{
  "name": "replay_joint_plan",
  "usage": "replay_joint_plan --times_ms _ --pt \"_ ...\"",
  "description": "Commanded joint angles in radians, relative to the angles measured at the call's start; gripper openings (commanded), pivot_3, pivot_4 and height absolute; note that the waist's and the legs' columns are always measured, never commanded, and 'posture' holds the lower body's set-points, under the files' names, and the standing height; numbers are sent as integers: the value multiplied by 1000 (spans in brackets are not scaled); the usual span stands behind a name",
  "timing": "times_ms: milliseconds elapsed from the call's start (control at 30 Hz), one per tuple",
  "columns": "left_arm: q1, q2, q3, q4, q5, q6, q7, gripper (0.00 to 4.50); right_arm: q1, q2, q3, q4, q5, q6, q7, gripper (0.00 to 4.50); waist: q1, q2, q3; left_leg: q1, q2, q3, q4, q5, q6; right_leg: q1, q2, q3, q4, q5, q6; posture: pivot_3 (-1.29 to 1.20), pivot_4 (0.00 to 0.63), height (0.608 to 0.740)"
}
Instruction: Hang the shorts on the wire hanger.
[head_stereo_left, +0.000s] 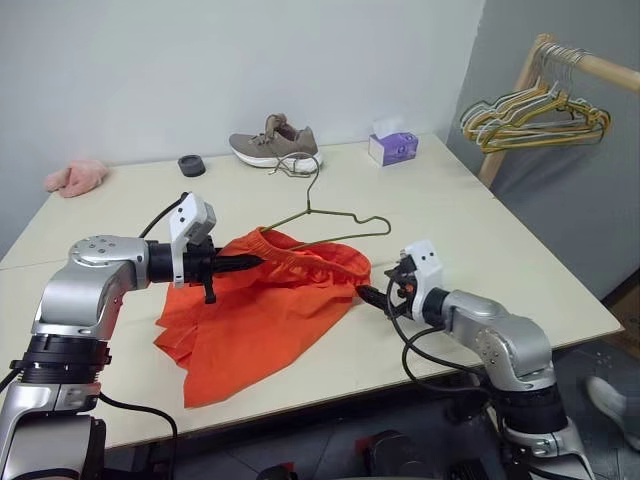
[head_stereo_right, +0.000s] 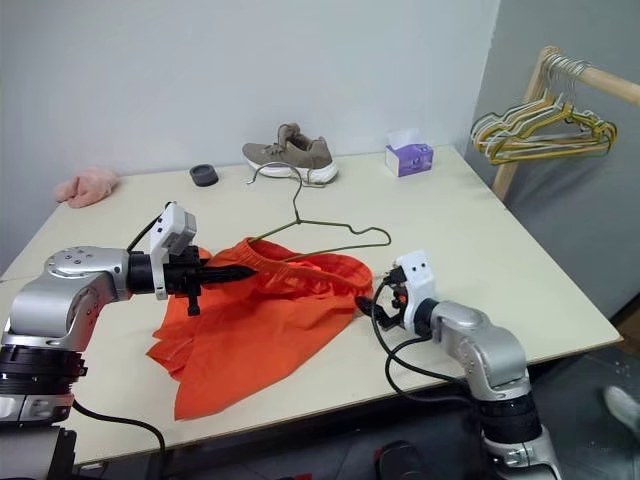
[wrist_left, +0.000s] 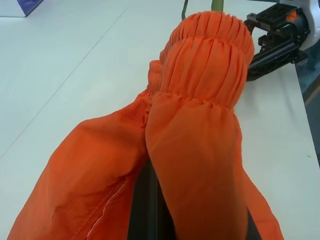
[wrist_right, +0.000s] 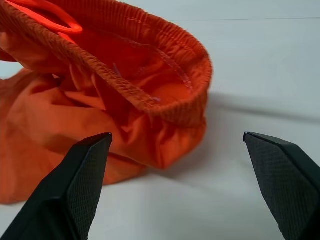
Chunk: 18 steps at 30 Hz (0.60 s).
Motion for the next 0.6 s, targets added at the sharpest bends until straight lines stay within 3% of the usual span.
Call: replay_joint_plan --times_ms 33,433,600 --pt "-22 11 29 -21 -13 -11 0 0 -36 51 -13 47 -22 -46 -66 4481 0 0 0 0 0 0 0 0 0 0 0 0 0 0 0 -241 0 740" --pt "-20 3 28 -29 -15 -12 7 0 -125 130 1 252 29 -28 0 4481 -1 0 0 0 0 0 0 0 0 -1 0 0 0 0 0 -237 0 740" --pt "-9 2 36 -49 -30 5 11 0 -124 109 32 266 -5 -77 15 2871 0 0 0 -1 0 1 0 0 0 -1 0 0 0 0 0 -230 0 740"
